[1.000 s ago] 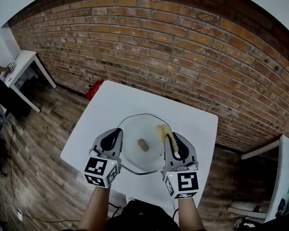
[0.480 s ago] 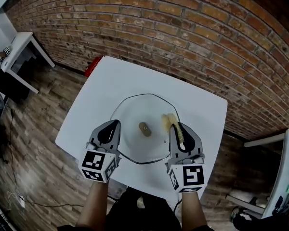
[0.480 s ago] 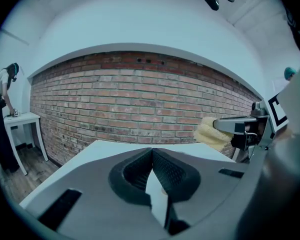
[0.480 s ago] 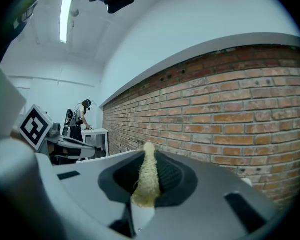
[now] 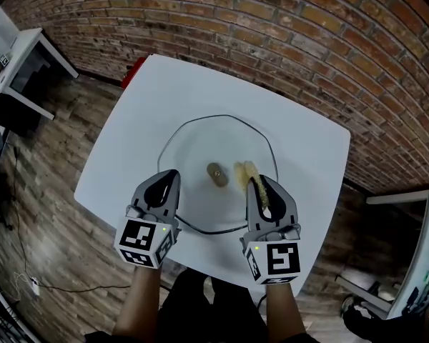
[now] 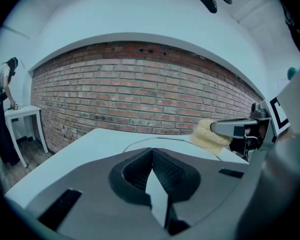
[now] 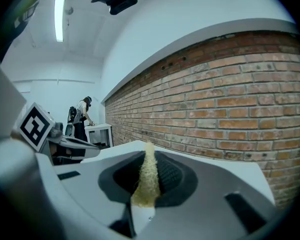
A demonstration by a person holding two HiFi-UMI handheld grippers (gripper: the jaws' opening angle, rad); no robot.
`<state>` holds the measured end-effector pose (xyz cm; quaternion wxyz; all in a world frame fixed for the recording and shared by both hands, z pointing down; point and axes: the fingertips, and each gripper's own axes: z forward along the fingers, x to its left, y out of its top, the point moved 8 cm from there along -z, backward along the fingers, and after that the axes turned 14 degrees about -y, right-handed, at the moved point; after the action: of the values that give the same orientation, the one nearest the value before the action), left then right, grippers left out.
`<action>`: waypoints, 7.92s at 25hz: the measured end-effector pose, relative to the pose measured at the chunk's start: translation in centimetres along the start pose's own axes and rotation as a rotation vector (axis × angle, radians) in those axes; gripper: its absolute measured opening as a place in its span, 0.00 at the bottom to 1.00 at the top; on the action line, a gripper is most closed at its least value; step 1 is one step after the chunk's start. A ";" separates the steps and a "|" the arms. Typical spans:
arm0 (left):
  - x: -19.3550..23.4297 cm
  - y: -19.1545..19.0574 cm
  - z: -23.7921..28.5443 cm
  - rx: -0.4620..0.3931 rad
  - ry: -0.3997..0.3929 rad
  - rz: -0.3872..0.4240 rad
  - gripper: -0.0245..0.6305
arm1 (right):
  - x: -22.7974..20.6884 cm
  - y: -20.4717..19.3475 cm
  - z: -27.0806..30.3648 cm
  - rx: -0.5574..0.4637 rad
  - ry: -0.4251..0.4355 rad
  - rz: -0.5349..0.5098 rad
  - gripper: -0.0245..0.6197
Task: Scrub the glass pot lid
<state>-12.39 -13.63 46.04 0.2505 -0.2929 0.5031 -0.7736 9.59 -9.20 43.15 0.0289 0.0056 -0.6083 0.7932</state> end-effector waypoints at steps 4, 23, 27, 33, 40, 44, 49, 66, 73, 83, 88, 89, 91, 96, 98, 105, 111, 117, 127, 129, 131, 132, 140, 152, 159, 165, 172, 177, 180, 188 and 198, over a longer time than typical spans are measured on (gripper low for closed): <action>0.2 -0.9 0.3 0.008 0.001 -0.007 0.05 | -0.2 -1.3 0.1 0.023 -0.004 0.008 0.13; 1.4 -2.0 0.1 0.042 -0.015 -0.045 0.06 | 0.5 -1.7 0.5 0.040 0.005 0.011 0.13; 1.8 -2.1 0.2 0.043 -0.020 -0.069 0.24 | 0.6 -1.7 0.5 0.042 0.007 0.008 0.13; 3.1 -2.5 -0.6 0.050 0.029 -0.098 0.24 | 0.8 -1.6 0.8 0.043 0.011 0.004 0.13; 4.0 -4.0 -1.1 0.076 0.054 -0.173 0.34 | 1.0 -1.7 1.0 0.048 0.016 -0.001 0.13; 4.3 -4.7 -0.9 0.073 0.057 -0.212 0.34 | 0.7 -2.0 1.2 0.051 0.014 -0.002 0.13; 4.9 -5.8 -1.1 0.080 0.055 -0.279 0.34 | 0.7 -2.0 1.5 0.058 0.018 -0.009 0.13; 4.8 -6.8 -0.6 0.094 0.041 -0.328 0.26 | 1.8 -0.4 2.8 0.047 0.042 -0.023 0.13; 4.6 -6.7 -0.5 0.089 0.035 -0.329 0.26 | 6.4 1.7 5.0 0.043 0.148 -0.014 0.13; 4.6 -6.7 -0.7 0.083 0.026 -0.335 0.26 | 12.6 1.5 8.3 0.105 0.276 -0.029 0.13; 4.9 -6.6 -0.5 0.083 0.024 -0.330 0.26 | 13.5 0.4 9.4 0.176 0.292 -0.067 0.13; 4.9 -6.6 -0.5 0.083 0.023 -0.329 0.26 | 13.6 0.2 9.5 0.191 0.290 -0.076 0.13; 5.0 -6.6 -0.6 0.082 0.022 -0.329 0.26 | 13.6 -0.5 9.9 0.229 0.277 -0.098 0.13; 5.1 -6.5 -0.6 0.083 0.024 -0.327 0.26 | 11.4 -1.8 11.0 0.305 0.201 -0.124 0.13; 5.1 -6.6 -0.6 0.082 0.025 -0.327 0.26 | 10.2 -2.0 11.2 0.312 0.169 -0.121 0.13; 5.2 -6.6 -0.5 0.086 0.027 -0.320 0.26 | 5.3 -2.6 11.1 0.336 0.038 -0.123 0.13; 5.2 -6.6 -0.4 0.084 0.029 -0.317 0.26 | -0.2 -2.9 10.7 0.345 -0.113 -0.128 0.13; 5.1 -6.6 -0.3 0.088 0.022 -0.318 0.26 | -1.6 -1.1 9.3 0.273 -0.145 -0.098 0.13; 5.2 -6.5 -0.3 0.083 0.025 -0.320 0.26 | 12.7 -1.7 6.9 0.294 0.297 -0.116 0.13; 5.2 -6.4 -0.3 0.087 0.027 -0.317 0.26 | 12.7 -2.6 7.1 0.328 0.287 -0.136 0.13; 5.2 -6.5 -0.3 0.088 0.028 -0.319 0.26 | 11.5 -3.2 7.4 0.351 0.246 -0.148 0.13; 5.2 -6.6 -0.4 0.088 0.030 -0.319 0.26 | 10.7 -3.3 7.6 0.359 0.224 -0.149 0.13; 5.2 -6.4 -0.2 0.093 0.042 -0.310 0.26 | 2.8 -4.0 8.1 0.398 0.013 -0.142 0.13; 5.1 -6.4 -0.1 0.093 0.047 -0.312 0.26 | 0.9 -1.1 6.4 0.338 -0.037 -0.142 0.13; 4.9 -6.2 0.0 0.096 0.050 -0.315 0.26 | 12.2 -1.0 4.8 0.350 0.284 -0.219 0.13; 4.9 -6.4 -0.2 0.089 0.048 -0.320 0.26 | 12.0 -2.6 4.8 0.414 0.285 -0.274 0.13; 5.0 -6.4 -0.3 0.088 0.046 -0.320 0.26 | 5.2 -4.0 4.7 0.493 0.108 -0.296 0.13; 4.9 -6.4 -0.2 0.090 0.046 -0.316 0.26 | -0.3 -3.8 4.7 0.521 -0.054 -0.281 0.13; 4.9 -6.4 -0.2 0.088 0.048 -0.315 0.26 | -2.1 -3.4 4.6 0.519 -0.112 -0.294 0.13; 4.9 -6.4 -0.2 0.090 0.043 -0.320 0.26 | 4.3 -1.1 3.7 0.423 0.068 -0.256 0.13; 4.9 -6.3 -0.3 0.090 0.043 -0.320 0.26 | 11.8 -2.3 1.1 0.441 0.310 -0.306 0.13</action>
<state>-16.56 -14.45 52.79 0.1263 -0.3412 0.4201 -0.8313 -2.10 -9.23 46.20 0.2384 -0.0178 -0.4022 0.8838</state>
